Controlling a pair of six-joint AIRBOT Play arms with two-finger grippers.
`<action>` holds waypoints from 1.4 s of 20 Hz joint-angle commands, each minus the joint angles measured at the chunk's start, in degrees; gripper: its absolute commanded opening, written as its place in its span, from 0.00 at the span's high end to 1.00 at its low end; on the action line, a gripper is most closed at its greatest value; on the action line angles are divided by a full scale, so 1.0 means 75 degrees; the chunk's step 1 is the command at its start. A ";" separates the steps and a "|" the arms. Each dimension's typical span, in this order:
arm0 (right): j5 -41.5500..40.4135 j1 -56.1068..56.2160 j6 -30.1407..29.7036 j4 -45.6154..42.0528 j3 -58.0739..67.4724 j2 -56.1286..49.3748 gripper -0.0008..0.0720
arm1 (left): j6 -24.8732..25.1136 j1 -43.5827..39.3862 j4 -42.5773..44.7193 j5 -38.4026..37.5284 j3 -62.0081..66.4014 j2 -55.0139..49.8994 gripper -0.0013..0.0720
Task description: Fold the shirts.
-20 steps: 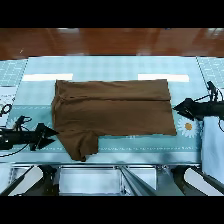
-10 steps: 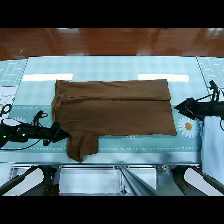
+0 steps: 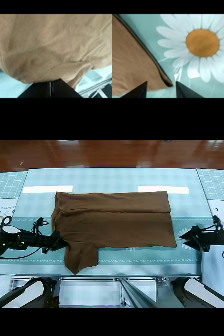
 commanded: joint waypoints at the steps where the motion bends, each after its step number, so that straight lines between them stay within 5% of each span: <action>1: 0.0469 0.0149 -0.0248 0.0163 -0.0198 -0.0548 0.42 | 0.0000 -0.0009 -0.0041 -0.0047 0.0023 -0.0006 0.95; 6: -0.0329 0.1040 -0.0647 0.1279 -0.0198 -0.1416 0.42 | 0.0003 -0.0009 -0.0044 -0.0020 0.0026 -0.0006 0.95; 7: -0.0498 0.1137 -0.0889 0.1760 -0.0198 -0.1469 0.52 | 0.0009 0.0003 -0.0035 -0.0006 0.0050 -0.0006 0.95; 8: -0.0513 0.1186 -0.1198 0.2098 -0.0189 -0.1469 0.81 | 0.0125 0.0044 -0.0038 -0.0044 0.0105 -0.0006 0.95; 9: -0.0399 0.1201 -0.1582 0.2229 -0.0137 -0.1469 0.95 | 0.0201 0.0114 -0.0035 -0.0082 0.0195 -0.0006 0.95; 14: 0.0367 0.1195 -0.1632 0.1687 0.0632 -0.1463 0.96 | 0.0198 0.0420 -0.0111 -0.0431 0.1180 -0.0006 0.95; 18: -0.0015 0.1204 -0.1486 0.2157 0.1408 -0.1475 0.96 | 0.0195 0.0172 -0.0382 0.0099 0.2133 -0.0152 0.95; 28: -0.0752 0.2649 -0.0595 0.2457 0.5027 -0.3654 0.96 | -0.0647 -0.0697 -0.0408 0.0533 0.6129 -0.3194 0.95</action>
